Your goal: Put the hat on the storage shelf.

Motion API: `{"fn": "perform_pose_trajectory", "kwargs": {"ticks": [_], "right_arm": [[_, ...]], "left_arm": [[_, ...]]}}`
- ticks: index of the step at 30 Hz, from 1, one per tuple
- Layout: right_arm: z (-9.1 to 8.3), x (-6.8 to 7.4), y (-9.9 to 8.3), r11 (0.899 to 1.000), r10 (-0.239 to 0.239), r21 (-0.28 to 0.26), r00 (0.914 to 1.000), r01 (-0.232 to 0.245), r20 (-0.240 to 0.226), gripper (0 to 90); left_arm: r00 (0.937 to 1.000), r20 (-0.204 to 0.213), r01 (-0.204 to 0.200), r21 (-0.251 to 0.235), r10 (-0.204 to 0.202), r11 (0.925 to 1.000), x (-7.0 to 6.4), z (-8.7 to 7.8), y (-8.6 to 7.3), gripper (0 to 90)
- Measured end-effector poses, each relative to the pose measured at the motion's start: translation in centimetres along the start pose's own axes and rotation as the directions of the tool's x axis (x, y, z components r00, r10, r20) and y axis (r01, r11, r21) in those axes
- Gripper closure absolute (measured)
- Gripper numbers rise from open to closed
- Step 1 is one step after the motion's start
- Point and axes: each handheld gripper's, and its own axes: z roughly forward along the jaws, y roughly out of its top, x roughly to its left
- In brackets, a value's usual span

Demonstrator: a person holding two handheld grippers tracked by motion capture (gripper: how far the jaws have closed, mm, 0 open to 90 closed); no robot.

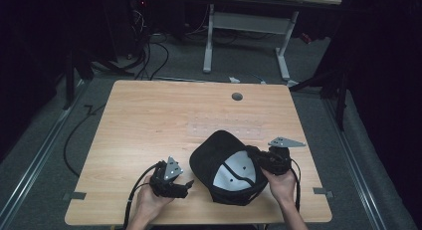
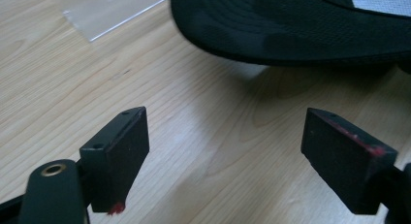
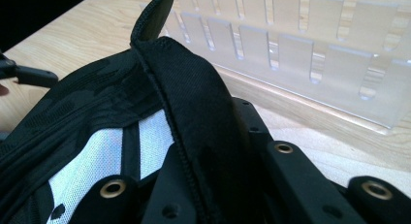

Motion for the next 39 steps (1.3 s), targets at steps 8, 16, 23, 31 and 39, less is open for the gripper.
{"fn": "perform_pose_trajectory", "kwargs": {"ticks": [8,16,23,31,39], "right_arm": [[0.1,0.5,0.5,1.000,-0.001,-0.009,1.0000,0.001,-0.005,82.3],[0.5,0.9,0.6,1.000,-0.001,0.011,1.0000,0.001,0.004,82.1],[0.6,1.1,0.5,0.999,-0.005,0.044,0.9998,0.004,0.020,81.9],[0.6,1.2,0.5,0.996,-0.014,0.084,0.9993,0.011,0.036,81.9],[0.6,1.5,0.7,0.995,-0.010,0.095,0.9994,0.007,0.033,81.7]], "left_arm": [[0.9995,0.027,-0.014,-0.002,0.014,0.9999,-1.2,0.8,0.0,15.5],[0.9995,0.024,-0.021,-0.036,0.022,0.9991,-1.7,0.8,0.3,14.5],[0.9978,0.034,-0.055,-0.048,0.057,0.9973,-2.0,0.4,0.4,14.2],[0.9944,0.047,-0.091,-0.058,0.094,0.9941,-2.4,0.3,0.7,14.6],[0.9909,0.054,-0.120,-0.060,0.123,0.9909,-2.8,0.1,1.0,15.3]]}}
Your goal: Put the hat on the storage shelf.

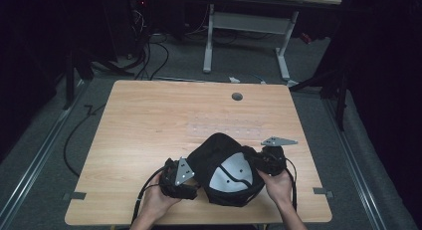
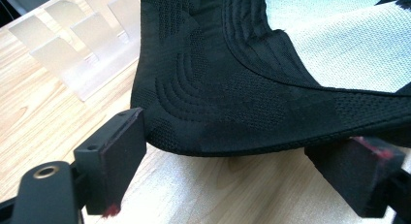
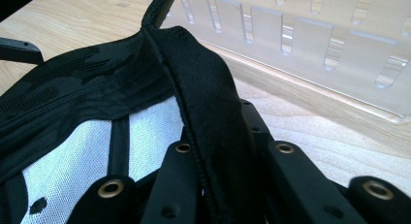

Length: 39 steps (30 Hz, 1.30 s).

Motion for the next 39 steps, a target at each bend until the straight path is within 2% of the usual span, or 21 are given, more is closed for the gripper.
{"fn": "perform_pose_trajectory", "kwargs": {"ticks": [9,17,20,22,24,27,29,32,33,34,38,39], "right_arm": [[0.1,0.2,0.0,1.000,-0.002,0.018,1.0000,0.002,-0.004,81.4],[0.0,0.4,-0.1,1.000,0.003,0.030,0.9998,-0.003,-0.022,81.0],[0.3,0.6,-0.1,0.999,0.006,0.048,0.9992,-0.004,-0.040,80.9],[0.7,0.9,-0.1,0.999,0.010,0.052,0.9954,-0.005,-0.095,80.8],[1.2,1.5,-0.1,0.998,0.000,0.066,0.9929,0.008,-0.119,80.0],[1.6,1.7,0.0,0.998,0.000,0.065,0.9928,0.008,-0.120,79.5],[1.7,1.7,-0.1,0.998,0.005,0.067,0.9914,0.004,-0.130,78.3],[1.6,1.6,-0.2,0.998,0.014,0.062,0.9889,-0.005,-0.148,73.2],[1.5,1.5,-0.2,0.998,0.017,0.060,0.9882,-0.008,-0.152,70.8],[1.5,1.4,-0.2,0.998,0.025,0.060,0.9863,-0.015,-0.163,69.0],[1.5,1.4,-0.1,0.998,0.028,0.061,0.9818,-0.017,-0.188,64.9],[1.5,1.4,-0.1,0.998,0.031,0.060,0.9809,-0.019,-0.192,63.8]], "left_arm": [[0.9999,-0.005,-0.015,0.004,0.015,0.9999,0.0,-0.1,0.0,15.7],[0.9989,-0.014,-0.044,-0.013,0.044,0.9989,0.1,-0.2,0.0,18.8],[0.9975,-0.025,-0.066,-0.013,0.065,0.9978,0.1,-0.3,0.1,22.1],[0.9967,-0.013,-0.081,-0.016,0.080,0.9966,-0.2,-0.2,0.0,24.0],[0.9948,-0.008,-0.102,-0.017,0.102,0.9946,-0.6,-0.1,-0.1,26.0],[0.9942,-0.009,-0.107,-0.024,0.107,0.9940,-0.5,-0.2,0.0,30.7],[0.9935,-0.007,-0.114,-0.026,0.114,0.9931,-0.3,-0.5,0.0,37.3],[0.9918,-0.008,-0.128,-0.036,0.128,0.9911,-0.2,-0.8,0.2,50.9],[0.9927,-0.003,-0.121,-0.034,0.121,0.9921,-0.1,-1.0,0.4,56.7],[0.9937,0.001,-0.112,-0.037,0.112,0.9930,-0.1,-1.1,0.5,57.6],[0.9898,0.008,-0.142,-0.023,0.143,0.9895,0.0,-1.5,0.9,61.9],[0.9901,0.013,-0.139,-0.024,0.140,0.9900,-0.1,-1.6,1.0,62.6]]}}
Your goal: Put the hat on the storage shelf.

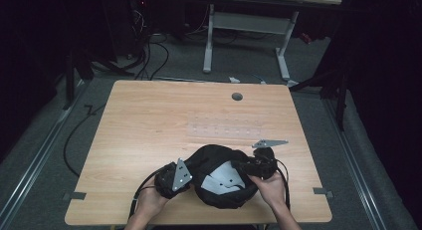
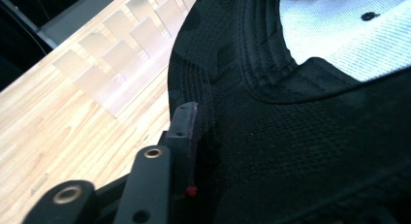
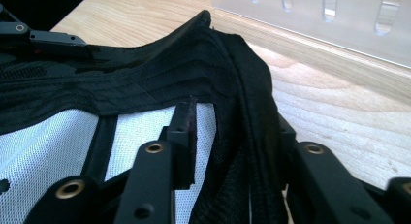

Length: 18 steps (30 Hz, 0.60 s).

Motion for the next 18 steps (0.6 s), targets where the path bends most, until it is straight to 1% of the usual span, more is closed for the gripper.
{"fn": "perform_pose_trajectory", "kwargs": {"ticks": [1,3,5,6,7,8,9,11,14,18], "right_arm": [[0.0,0.0,0.0,1.000,0.004,-0.004,1.0000,-0.004,-0.006,62.5],[-0.1,-0.1,0.1,1.000,0.012,-0.020,0.9998,-0.012,-0.019,59.4],[-0.4,-0.2,0.2,0.999,0.009,-0.047,0.9999,-0.010,-0.011,57.1],[-0.5,-0.3,0.3,0.998,0.017,-0.061,0.9998,-0.018,-0.009,55.9],[-0.5,-0.4,0.4,0.997,0.016,-0.070,0.9999,-0.016,0.002,54.9],[-0.5,-0.4,0.5,0.997,0.013,-0.076,0.9998,-0.012,0.013,54.1],[-0.4,-0.4,0.7,0.997,0.010,-0.078,0.9998,-0.008,0.015,54.0],[-0.2,-0.5,1.0,0.996,0.003,-0.087,0.9997,-0.001,0.023,53.2],[-0.5,-0.5,1.2,0.992,0.011,-0.125,0.9996,-0.008,0.027,50.5],[-1.1,-0.7,1.6,0.985,0.016,-0.173,0.9989,-0.008,0.044,47.2]], "left_arm": [[1.0000,0.004,-0.004,0.005,0.004,1.0000,0.1,-0.1,0.1,63.3],[0.9999,0.014,0.005,0.007,-0.005,1.0000,0.2,-0.3,0.2,64.6],[0.9998,0.018,0.010,0.018,-0.010,0.9998,0.4,-0.4,0.1,66.8],[0.9998,0.016,0.011,0.025,-0.012,0.9996,0.6,-0.4,0.1,67.9],[0.9997,0.015,0.017,0.029,-0.017,0.9995,0.7,-0.5,0.1,68.6],[0.9996,0.017,0.022,0.030,-0.023,0.9993,0.8,-0.6,0.2,69.0],[0.9997,0.017,0.015,0.032,-0.016,0.9994,0.7,-0.6,0.2,69.5],[0.9996,0.023,0.015,0.035,-0.015,0.9993,0.8,-0.8,0.2,70.7],[0.9987,0.048,0.016,0.041,-0.018,0.9990,0.7,-1.2,0.3,72.7],[0.9963,0.086,-0.008,0.059,0.003,0.9982,0.3,-1.4,0.3,76.9]]}}
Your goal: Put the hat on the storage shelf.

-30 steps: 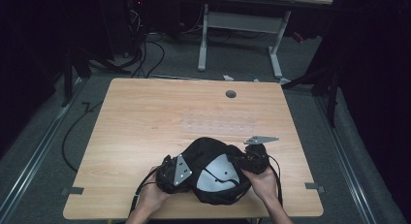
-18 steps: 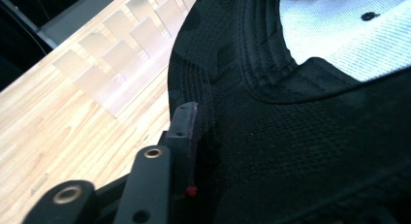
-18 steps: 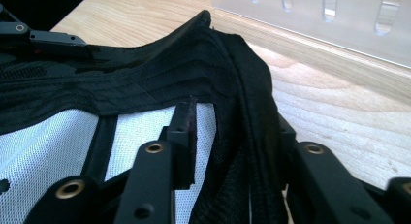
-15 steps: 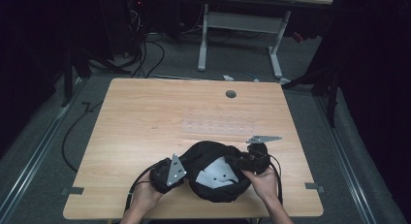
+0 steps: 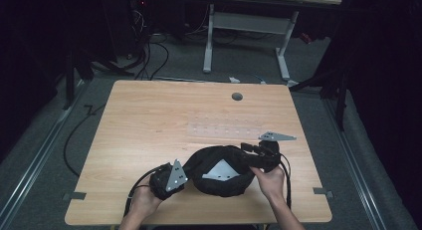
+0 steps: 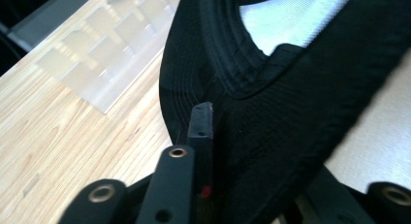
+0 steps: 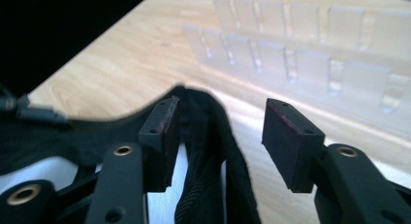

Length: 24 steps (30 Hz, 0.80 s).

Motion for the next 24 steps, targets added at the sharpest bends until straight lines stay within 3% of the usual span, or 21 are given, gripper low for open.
{"fn": "perform_pose_trajectory", "kwargs": {"ticks": [8,11,15,24], "right_arm": [[-0.4,-0.3,1.1,0.999,0.013,-0.052,0.9996,-0.012,0.026,42.8],[-0.3,-0.4,1.2,0.997,0.032,-0.070,0.9991,-0.030,0.027,41.0],[-0.1,-0.9,1.3,0.994,0.060,-0.091,0.9975,-0.056,0.038,38.0],[-0.3,-1.8,2.1,0.983,0.105,-0.158,0.9925,-0.094,0.063,35.8]], "left_arm": [[0.9976,0.068,-0.017,0.030,0.015,0.9994,-0.3,-0.4,-0.2,82.2],[0.9940,0.100,-0.050,0.059,0.044,0.9970,-0.6,-0.7,-0.3,84.4],[0.9900,0.132,-0.059,0.080,0.048,0.9950,-0.9,-0.8,-0.4,86.2],[0.9852,0.166,-0.060,0.109,0.042,0.9922,-1.3,-1.3,-0.3,86.5]]}}
